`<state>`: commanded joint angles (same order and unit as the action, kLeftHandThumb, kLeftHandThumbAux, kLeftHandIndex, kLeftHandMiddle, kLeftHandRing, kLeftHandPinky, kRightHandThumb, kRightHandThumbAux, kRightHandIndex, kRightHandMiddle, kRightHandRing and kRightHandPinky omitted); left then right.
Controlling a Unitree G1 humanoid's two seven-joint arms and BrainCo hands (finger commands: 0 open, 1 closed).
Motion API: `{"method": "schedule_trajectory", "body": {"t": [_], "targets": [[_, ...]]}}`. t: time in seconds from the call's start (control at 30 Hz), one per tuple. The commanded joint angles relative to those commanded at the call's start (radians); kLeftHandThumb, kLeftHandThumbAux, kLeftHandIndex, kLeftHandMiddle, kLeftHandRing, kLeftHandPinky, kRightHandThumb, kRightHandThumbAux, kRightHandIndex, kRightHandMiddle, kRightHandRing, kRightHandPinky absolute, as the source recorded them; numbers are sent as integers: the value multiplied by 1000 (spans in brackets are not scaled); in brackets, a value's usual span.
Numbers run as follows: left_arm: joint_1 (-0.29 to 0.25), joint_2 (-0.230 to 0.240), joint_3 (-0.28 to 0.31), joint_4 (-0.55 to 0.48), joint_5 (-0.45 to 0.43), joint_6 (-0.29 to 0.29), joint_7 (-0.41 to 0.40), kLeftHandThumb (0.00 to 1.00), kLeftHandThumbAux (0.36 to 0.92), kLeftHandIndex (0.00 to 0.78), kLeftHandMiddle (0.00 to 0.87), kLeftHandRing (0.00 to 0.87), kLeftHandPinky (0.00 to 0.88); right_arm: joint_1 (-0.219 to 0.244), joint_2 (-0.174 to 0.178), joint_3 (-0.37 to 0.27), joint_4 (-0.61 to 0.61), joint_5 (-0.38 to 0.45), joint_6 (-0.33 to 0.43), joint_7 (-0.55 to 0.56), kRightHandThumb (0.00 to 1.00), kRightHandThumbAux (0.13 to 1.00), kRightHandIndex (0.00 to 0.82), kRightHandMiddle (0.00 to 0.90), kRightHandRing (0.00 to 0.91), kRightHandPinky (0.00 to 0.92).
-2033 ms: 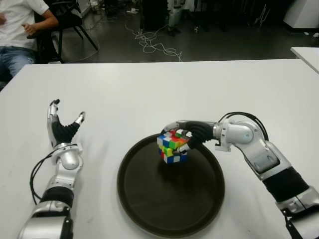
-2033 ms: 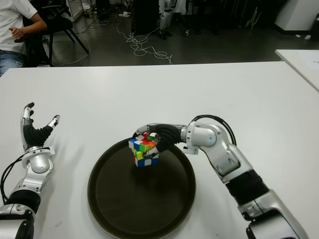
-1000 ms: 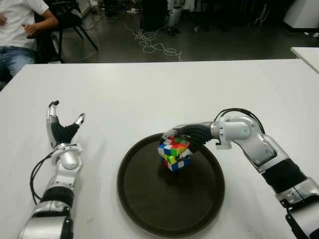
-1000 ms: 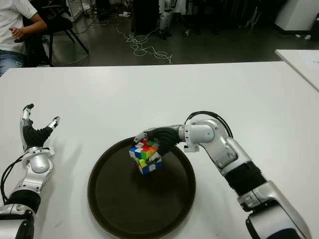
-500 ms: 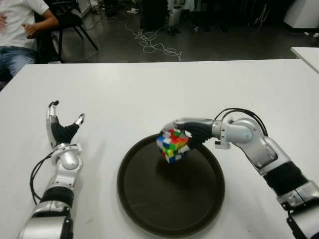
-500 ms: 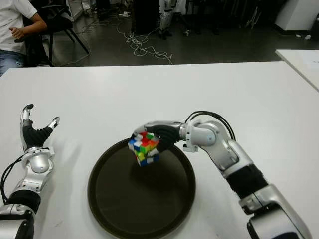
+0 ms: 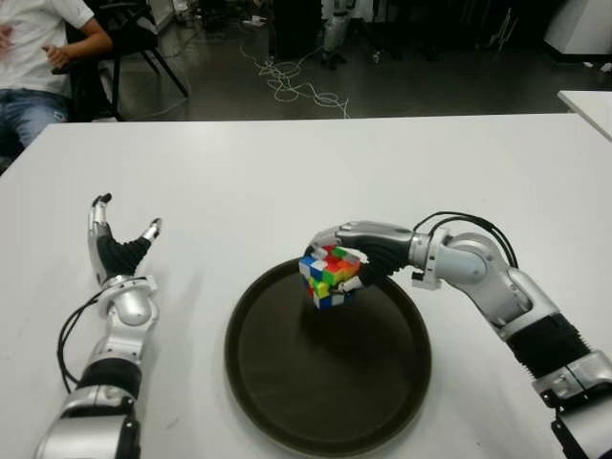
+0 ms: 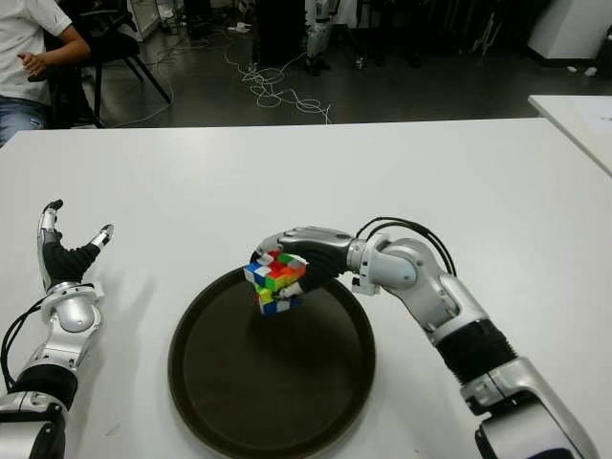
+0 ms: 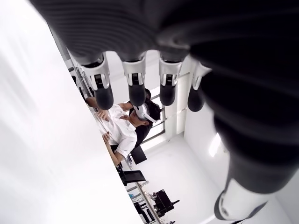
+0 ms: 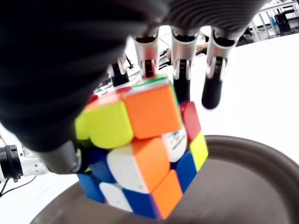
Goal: Pick up the Rubik's Cube and put it in the plate
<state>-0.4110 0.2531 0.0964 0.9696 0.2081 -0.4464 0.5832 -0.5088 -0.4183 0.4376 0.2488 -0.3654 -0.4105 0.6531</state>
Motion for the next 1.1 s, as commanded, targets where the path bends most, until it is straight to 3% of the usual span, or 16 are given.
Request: {"method": "schedule_trajectory", "body": {"t": [0.33,0.57,1.1], "targets": [[-2,1,-5,3,10,3,9,0,744,30,41,27,18,2,-1,-5,-39,18,81,77,102,484,0,0,0,0],[0,1,-8,1,15,-1,14,0,746,37,58,43,26,2,5,-10,-37,26,94,86,51,474,0,0,0,0],[2,0,-7,-6,14,-2,13,0,733,38,55,46,38,-9,6,-7,-28,29,99,97,34,452,0,0,0,0]]}}
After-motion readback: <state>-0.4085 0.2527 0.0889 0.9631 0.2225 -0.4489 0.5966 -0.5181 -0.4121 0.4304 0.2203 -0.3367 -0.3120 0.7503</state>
